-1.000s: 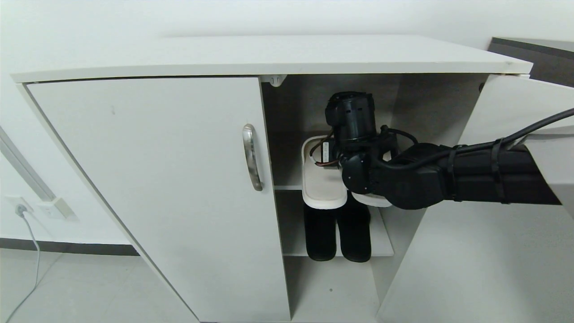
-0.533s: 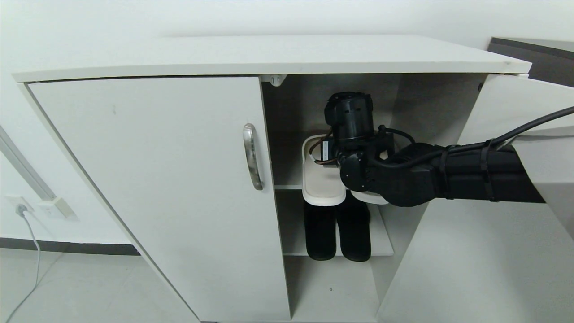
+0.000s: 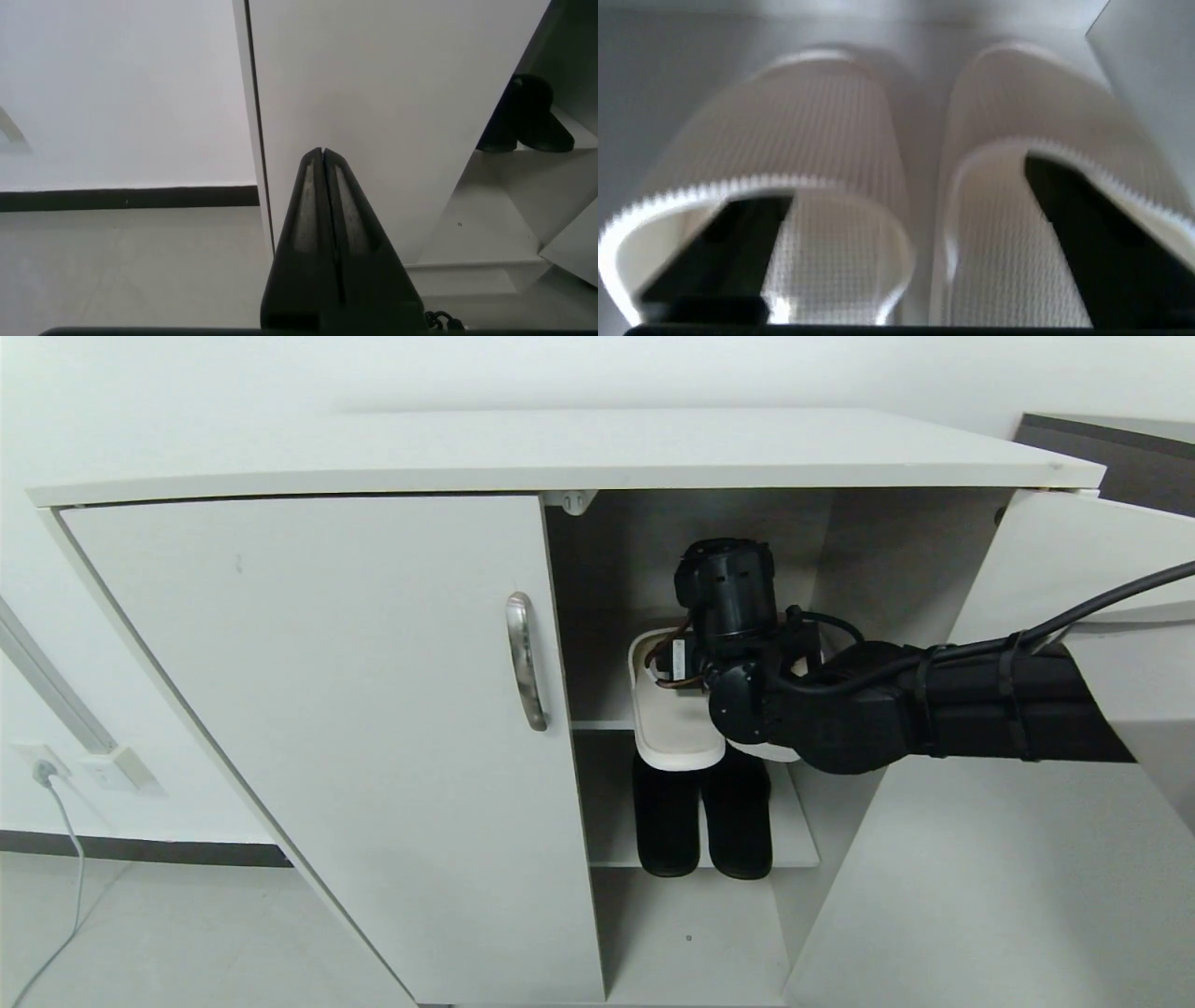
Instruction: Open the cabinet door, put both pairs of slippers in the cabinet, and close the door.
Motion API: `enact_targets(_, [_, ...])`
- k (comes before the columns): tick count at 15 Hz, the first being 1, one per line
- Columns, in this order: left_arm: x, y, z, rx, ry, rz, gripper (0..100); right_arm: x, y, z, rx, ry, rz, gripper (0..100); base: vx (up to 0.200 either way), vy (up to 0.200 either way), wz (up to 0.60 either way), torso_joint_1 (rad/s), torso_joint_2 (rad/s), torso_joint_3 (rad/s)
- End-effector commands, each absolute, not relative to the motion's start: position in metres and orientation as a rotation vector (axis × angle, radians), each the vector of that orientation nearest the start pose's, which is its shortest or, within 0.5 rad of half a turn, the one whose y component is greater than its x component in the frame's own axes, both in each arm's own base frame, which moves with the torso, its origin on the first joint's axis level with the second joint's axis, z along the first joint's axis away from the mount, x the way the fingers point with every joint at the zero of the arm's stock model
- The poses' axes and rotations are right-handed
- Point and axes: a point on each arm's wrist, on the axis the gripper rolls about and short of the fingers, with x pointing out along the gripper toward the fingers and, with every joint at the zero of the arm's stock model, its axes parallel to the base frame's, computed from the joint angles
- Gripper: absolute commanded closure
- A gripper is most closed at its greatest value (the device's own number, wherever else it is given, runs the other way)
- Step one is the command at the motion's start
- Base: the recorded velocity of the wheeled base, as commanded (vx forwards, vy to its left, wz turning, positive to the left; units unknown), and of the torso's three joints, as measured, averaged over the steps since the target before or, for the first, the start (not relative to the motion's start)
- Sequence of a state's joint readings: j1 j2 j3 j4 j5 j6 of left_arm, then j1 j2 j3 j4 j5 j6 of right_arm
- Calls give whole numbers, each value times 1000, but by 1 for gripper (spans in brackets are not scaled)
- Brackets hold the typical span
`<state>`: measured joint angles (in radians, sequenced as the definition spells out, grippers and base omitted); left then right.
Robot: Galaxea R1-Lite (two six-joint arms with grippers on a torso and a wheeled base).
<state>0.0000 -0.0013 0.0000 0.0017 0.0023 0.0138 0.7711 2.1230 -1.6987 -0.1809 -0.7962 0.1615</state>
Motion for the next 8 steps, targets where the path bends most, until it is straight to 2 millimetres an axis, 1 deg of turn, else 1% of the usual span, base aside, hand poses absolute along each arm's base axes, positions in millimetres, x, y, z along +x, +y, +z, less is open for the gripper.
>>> enact_targets(1, [-23,0,75,14,2,3,100,308,292,238,-10,167,-15,0,0,0,0,0,0,0])
enact_targets(5, [-23,0,75,12,2,3,100,264,285,258,25,141,51,0,0,0,0,0,0,0])
enact_targets(6, [-23,0,75,12,2,3,100,256,283,260,28,137,63,0,0,0,0,0,0,0])
enact_targets(7, [-23,0,75,12,2,3,100,237,277,260,23,142,90,0,0,0,0,0,0,0])
enact_targets(8, [-23,0,75,12,2,3,100,224,271,257,23,150,109,0,0,0,0,0,0,0])
